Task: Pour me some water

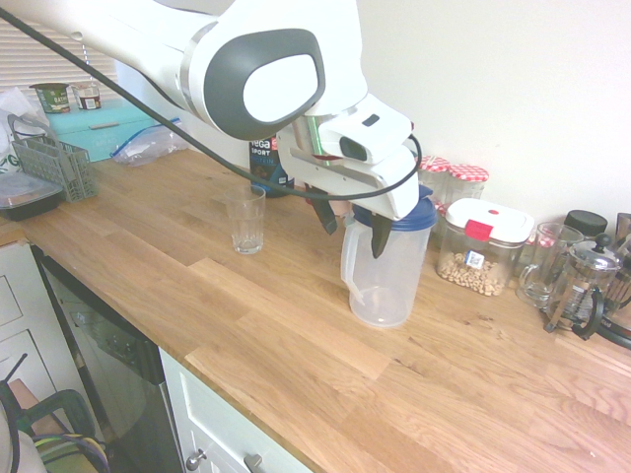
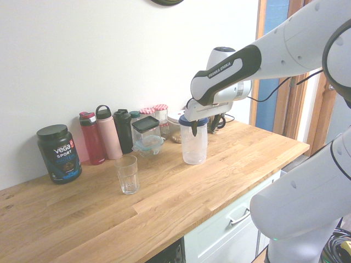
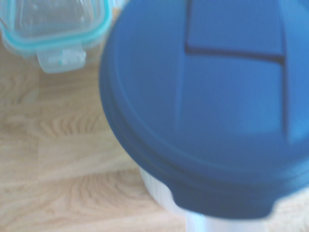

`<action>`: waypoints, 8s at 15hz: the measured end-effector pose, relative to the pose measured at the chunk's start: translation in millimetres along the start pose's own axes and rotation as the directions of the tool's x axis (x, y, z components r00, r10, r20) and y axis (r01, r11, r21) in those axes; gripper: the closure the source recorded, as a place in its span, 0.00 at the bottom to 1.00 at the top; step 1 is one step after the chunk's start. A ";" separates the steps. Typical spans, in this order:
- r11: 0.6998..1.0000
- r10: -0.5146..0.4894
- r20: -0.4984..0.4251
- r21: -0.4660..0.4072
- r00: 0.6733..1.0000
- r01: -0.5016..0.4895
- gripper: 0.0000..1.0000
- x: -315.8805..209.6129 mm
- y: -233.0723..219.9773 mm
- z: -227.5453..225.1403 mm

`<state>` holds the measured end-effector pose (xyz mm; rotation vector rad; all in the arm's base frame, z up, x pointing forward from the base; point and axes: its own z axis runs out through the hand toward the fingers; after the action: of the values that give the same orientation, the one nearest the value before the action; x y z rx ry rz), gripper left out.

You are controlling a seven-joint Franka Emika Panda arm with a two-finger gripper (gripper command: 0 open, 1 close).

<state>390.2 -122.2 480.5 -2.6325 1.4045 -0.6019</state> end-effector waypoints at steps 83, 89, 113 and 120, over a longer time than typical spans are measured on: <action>0.784 -0.536 0.203 -0.241 0.819 0.573 1.00 -24.3 -131.2 -102.6; 0.947 -0.278 0.141 -0.126 0.950 0.295 1.00 12.2 -20.4 -86.6; 0.983 0.169 -0.039 0.073 0.985 -0.166 1.00 39.4 70.3 18.5; 0.988 0.145 -0.040 0.068 0.989 -0.142 0.00 39.0 58.4 25.5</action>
<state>374.1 -189.9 453.0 -2.4572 1.5430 -0.6810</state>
